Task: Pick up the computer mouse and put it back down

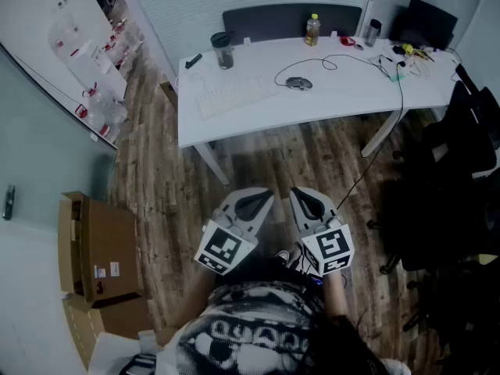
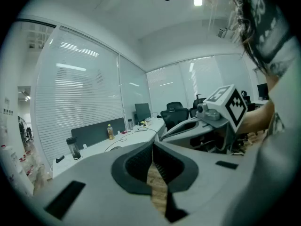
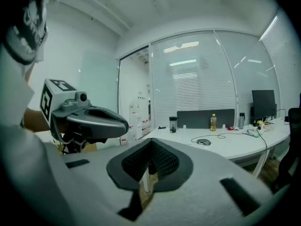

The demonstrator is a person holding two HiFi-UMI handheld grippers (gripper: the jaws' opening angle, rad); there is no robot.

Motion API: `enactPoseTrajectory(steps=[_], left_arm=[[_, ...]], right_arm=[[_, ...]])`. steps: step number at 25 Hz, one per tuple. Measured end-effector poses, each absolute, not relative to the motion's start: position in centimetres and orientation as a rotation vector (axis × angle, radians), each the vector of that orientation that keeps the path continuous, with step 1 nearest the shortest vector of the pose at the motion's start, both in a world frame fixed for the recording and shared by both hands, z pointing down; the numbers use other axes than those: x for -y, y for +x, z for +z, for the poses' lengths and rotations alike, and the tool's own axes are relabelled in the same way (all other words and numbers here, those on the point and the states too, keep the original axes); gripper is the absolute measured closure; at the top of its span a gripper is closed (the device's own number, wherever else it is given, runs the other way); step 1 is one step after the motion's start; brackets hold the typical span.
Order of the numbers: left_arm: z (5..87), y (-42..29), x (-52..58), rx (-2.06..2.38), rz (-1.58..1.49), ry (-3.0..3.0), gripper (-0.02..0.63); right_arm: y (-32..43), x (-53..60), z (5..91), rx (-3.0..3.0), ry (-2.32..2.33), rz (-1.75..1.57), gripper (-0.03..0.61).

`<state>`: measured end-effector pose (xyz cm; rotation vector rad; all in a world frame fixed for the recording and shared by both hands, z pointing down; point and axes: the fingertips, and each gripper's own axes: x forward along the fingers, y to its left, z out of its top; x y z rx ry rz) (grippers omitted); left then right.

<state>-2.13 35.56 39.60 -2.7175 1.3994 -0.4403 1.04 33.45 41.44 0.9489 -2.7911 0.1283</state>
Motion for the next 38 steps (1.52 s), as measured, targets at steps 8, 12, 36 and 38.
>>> enactPoseTrajectory(steps=[8, 12, 36, 38], left_arm=[[40.3, -0.8, -35.7, -1.403, -0.465, -2.716, 0.609], [40.6, -1.2, -35.9, -1.434, -0.492, -2.709, 0.609], [43.5, -2.1, -20.6, -1.201, -0.536, -2.848, 0.609], [43.4, -3.6, -18.0, -1.194, -0.543, -2.845, 0.609]], right_arm=[[1.9, -33.0, 41.7, 2.825, 0.93, 0.14, 0.581], [1.7, -32.8, 42.3, 2.828, 0.906, 0.174, 0.581], [2.3, -16.6, 45.1, 2.702, 1.123, 0.315, 0.581], [0.9, -14.4, 45.0, 2.692, 1.118, 0.315, 0.581]])
